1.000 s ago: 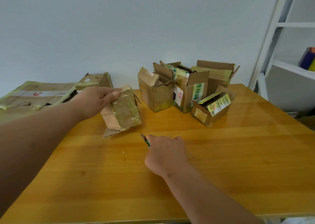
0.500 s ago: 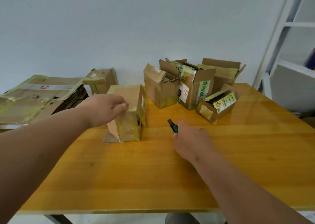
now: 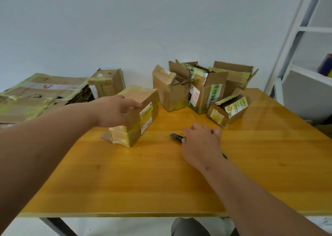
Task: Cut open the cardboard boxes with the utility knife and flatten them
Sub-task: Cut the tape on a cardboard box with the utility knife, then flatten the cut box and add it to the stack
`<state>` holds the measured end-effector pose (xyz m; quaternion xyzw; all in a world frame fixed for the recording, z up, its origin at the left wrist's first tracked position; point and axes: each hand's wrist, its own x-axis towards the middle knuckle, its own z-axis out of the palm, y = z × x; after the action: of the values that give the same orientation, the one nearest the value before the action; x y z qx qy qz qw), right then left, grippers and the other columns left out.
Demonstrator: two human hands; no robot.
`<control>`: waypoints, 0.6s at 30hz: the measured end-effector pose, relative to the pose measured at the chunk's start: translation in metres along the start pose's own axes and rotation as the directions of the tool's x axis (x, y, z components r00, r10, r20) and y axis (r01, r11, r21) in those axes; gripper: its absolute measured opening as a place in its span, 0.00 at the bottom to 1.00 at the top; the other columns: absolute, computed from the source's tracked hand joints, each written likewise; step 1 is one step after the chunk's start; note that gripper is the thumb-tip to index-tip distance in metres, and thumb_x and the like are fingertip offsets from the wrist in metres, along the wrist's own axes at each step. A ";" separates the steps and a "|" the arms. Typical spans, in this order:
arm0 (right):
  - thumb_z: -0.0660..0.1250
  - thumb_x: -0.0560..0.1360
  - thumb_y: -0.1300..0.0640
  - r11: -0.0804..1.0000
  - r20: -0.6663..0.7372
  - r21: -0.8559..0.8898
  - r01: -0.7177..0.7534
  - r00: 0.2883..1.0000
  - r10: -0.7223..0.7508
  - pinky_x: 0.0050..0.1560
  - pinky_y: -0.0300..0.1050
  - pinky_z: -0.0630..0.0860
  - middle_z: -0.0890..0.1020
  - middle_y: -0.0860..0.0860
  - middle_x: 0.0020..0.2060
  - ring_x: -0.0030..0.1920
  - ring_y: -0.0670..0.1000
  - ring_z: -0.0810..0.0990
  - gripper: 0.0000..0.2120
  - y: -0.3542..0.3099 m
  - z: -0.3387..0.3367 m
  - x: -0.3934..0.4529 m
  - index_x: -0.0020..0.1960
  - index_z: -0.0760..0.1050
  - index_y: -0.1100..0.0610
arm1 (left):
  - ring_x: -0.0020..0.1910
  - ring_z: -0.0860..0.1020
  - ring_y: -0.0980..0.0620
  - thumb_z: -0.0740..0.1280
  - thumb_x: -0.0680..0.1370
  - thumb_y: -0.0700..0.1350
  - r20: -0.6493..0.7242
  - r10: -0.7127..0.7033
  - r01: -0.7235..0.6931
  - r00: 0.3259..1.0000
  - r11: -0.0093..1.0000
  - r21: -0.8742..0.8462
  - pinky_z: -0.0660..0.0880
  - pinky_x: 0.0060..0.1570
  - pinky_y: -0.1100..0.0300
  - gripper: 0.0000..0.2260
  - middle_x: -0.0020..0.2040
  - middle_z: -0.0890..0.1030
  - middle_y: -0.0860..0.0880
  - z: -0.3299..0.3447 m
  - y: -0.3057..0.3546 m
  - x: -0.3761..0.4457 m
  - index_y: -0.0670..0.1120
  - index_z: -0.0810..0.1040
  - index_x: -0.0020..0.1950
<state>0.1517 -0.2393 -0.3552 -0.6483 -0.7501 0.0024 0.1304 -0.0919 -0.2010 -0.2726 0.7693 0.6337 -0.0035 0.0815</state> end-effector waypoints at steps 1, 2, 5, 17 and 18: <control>0.56 0.82 0.54 0.999 0.010 0.031 0.011 1.000 -0.012 0.64 0.53 0.58 0.74 0.47 0.56 0.59 0.51 0.71 0.14 -0.006 0.001 -0.001 0.64 0.75 0.46 | 0.63 0.73 0.47 0.64 0.78 0.49 -0.008 -0.003 0.002 1.000 1.000 -0.031 0.73 0.60 0.51 0.23 0.68 0.69 0.50 -0.001 -0.005 -0.005 0.64 0.65 0.71; 0.55 0.83 0.53 0.998 0.023 0.059 0.022 0.999 -0.024 0.65 0.54 0.58 0.75 0.47 0.57 0.60 0.51 0.71 0.14 -0.012 0.002 -0.002 0.64 0.75 0.47 | 0.61 0.73 0.47 0.64 0.78 0.46 -0.024 -0.004 0.002 1.000 0.998 -0.059 0.73 0.58 0.52 0.22 0.68 0.70 0.50 -0.002 -0.008 -0.009 0.64 0.67 0.69; 0.56 0.82 0.54 0.994 0.044 0.098 0.055 0.997 -0.060 0.67 0.55 0.58 0.75 0.48 0.58 0.61 0.51 0.72 0.14 -0.031 0.009 -0.004 0.64 0.75 0.48 | 0.58 0.73 0.48 0.64 0.78 0.43 -0.069 0.000 -0.008 0.998 0.994 -0.109 0.73 0.55 0.53 0.21 0.68 0.70 0.50 0.003 -0.015 -0.017 0.61 0.68 0.67; 0.58 0.82 0.53 0.983 0.085 0.181 0.010 0.996 -0.026 0.69 0.55 0.57 0.74 0.47 0.62 0.64 0.50 0.71 0.15 -0.049 0.029 0.006 0.67 0.74 0.46 | 0.63 0.69 0.47 0.66 0.69 0.68 -0.217 0.188 -0.066 0.958 0.879 0.472 0.75 0.57 0.50 0.36 0.68 0.66 0.50 0.026 -0.021 -0.016 0.56 0.57 0.71; 0.58 0.82 0.53 0.982 0.087 0.187 0.001 0.996 -0.018 0.70 0.55 0.57 0.74 0.47 0.63 0.64 0.49 0.71 0.16 -0.049 0.030 0.007 0.68 0.74 0.46 | 0.59 0.72 0.49 0.61 0.70 0.69 -0.211 0.189 -0.077 0.959 0.890 0.448 0.76 0.53 0.51 0.34 0.65 0.69 0.51 0.020 -0.021 -0.017 0.55 0.60 0.71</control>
<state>0.0970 -0.2354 -0.3746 -0.6289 -0.7547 0.1006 0.1573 -0.1138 -0.2164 -0.2932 0.8041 0.5673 -0.0429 -0.1727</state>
